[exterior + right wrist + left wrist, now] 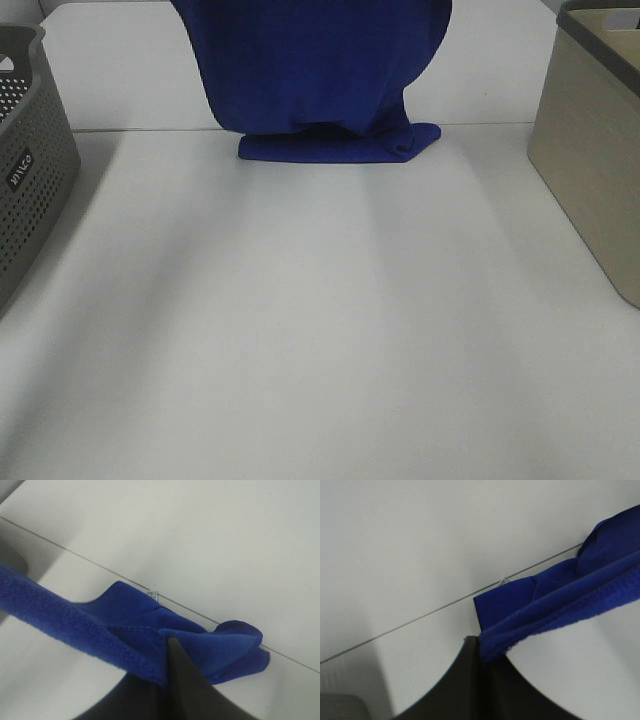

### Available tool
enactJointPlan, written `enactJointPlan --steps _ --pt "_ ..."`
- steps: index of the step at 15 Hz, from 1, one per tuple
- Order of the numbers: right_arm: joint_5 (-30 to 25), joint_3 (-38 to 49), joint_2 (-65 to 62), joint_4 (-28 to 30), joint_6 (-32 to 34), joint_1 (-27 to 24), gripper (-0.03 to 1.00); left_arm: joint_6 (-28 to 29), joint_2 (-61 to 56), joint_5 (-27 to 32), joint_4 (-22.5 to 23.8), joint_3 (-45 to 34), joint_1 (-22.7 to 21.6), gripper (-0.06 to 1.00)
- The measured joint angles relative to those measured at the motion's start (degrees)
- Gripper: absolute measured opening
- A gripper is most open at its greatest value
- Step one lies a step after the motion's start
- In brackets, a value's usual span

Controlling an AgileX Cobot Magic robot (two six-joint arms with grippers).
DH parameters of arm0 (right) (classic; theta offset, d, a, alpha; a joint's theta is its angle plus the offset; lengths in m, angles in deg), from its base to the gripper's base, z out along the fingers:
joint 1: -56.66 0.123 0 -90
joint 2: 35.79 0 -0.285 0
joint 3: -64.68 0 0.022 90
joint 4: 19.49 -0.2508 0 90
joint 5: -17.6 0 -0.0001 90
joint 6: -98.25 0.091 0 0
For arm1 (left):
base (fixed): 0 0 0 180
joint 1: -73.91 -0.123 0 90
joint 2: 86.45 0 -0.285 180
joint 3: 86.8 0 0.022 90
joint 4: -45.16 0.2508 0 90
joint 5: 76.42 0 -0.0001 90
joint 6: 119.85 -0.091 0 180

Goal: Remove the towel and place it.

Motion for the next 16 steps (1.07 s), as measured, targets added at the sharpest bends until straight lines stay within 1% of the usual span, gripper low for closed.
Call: enactJointPlan --steps 2,3,4,5,6,10,11,12,16 --pt "0.1 1.0 -3.5 0.6 2.3 0.0 0.02 1.3 -2.3 0.1 -3.5 -0.7 0.0 0.0" --pt "0.1 3.8 -6.3 0.7 2.9 0.0 0.02 1.8 -4.8 0.1 -4.1 -3.1 0.0 0.0" --pt "0.1 9.1 -9.4 0.9 3.2 0.0 0.02 2.3 -7.4 0.1 -4.7 -6.9 0.0 0.0" --pt "0.0 21.8 -16.4 1.0 3.2 0.0 0.02 2.9 -13.5 0.1 -6.9 -17.3 0.0 0.0" --pt "0.0 27.9 -20.3 1.4 3.2 0.0 0.02 2.9 -16.3 0.1 -8.5 -22.6 0.0 0.0" --pt "0.0 50.6 -35.9 3.1 3.2 0.5 0.02 2.9 -26.1 0.0 -12.9 -39.7 0.4 0.0" --pt "0.0 55.6 -39.6 3.0 3.2 0.5 0.02 2.9 -27.6 0.0 -13.3 -41.4 0.5 0.0" --pt "0.0 57.5 -40.9 2.9 3.2 0.5 0.02 2.9 -30.1 0.0 -14.0 -45.3 0.5 0.0" --pt "0.1 71.3 -49.7 0.9 3.3 0.6 0.02 3.9 -39.8 -0.2 -17.2 -60.6 0.5 0.0"
